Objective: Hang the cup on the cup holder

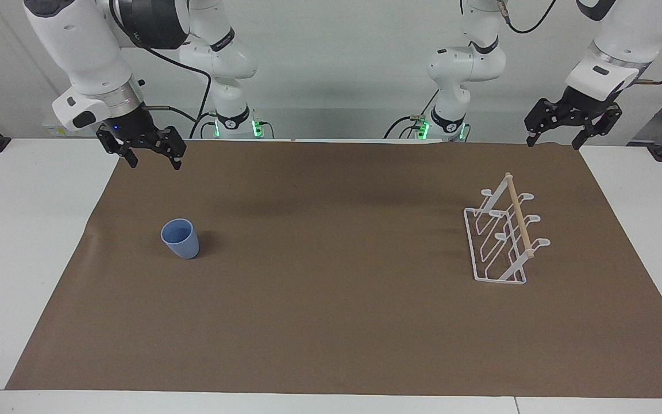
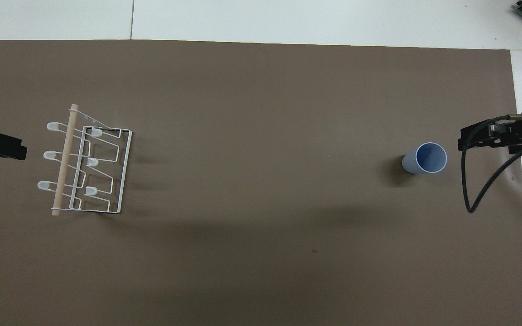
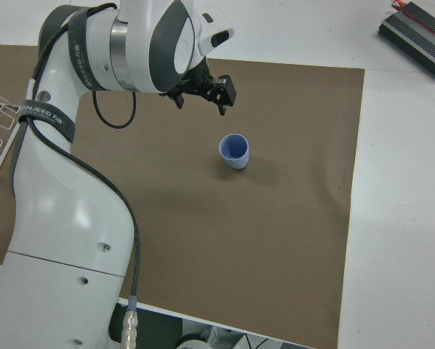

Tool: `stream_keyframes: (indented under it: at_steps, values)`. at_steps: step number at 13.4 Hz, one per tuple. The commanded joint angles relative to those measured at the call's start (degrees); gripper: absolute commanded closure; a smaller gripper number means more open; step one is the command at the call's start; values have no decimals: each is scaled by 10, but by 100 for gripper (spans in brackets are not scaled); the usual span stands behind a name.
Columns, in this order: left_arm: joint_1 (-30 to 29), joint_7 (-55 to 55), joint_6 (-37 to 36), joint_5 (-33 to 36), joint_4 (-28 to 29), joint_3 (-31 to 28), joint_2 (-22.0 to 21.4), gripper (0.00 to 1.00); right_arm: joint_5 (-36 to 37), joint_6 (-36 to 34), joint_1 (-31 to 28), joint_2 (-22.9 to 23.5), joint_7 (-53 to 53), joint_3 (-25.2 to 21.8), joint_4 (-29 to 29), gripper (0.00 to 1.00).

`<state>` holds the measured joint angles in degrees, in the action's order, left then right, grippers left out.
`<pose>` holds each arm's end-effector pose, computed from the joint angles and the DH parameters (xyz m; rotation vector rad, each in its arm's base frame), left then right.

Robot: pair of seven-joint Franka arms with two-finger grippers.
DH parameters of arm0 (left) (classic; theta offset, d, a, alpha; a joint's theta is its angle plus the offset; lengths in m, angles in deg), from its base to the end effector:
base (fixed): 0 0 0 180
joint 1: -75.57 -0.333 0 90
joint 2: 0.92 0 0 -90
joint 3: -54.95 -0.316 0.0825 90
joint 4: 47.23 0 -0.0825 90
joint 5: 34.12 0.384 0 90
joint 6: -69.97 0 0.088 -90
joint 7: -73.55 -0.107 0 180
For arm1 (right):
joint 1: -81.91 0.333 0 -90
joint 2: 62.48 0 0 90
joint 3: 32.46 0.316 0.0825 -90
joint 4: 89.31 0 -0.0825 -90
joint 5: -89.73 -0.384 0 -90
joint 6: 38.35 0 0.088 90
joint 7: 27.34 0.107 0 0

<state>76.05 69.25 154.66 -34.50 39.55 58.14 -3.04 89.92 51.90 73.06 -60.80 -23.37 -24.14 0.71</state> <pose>0.5323 -0.0356 0.6627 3.1294 -0.2189 0.0008 0.5631 -0.0068 0.6085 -3.1388 0.1232 0.0393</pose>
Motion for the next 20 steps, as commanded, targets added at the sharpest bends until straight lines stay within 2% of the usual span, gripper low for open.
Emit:
stream_keyframes:
  at_steps: [1,8,13,20]
  values:
    - [-8,0,0,6,14,1,-13,0,-11,-10,-8,-5,-15,3,1,0]
    - [-2,-1,-1,5,13,1,-13,0,-13,5,-13,-20,-57,2,34,0]
    - [-2,0,-2,5,14,2,-13,0,-12,92,-7,-55,-54,2,137,0]
    - [-1,-2,-2,5,15,2,-15,0,-12,231,-2,-45,-52,4,239,3]
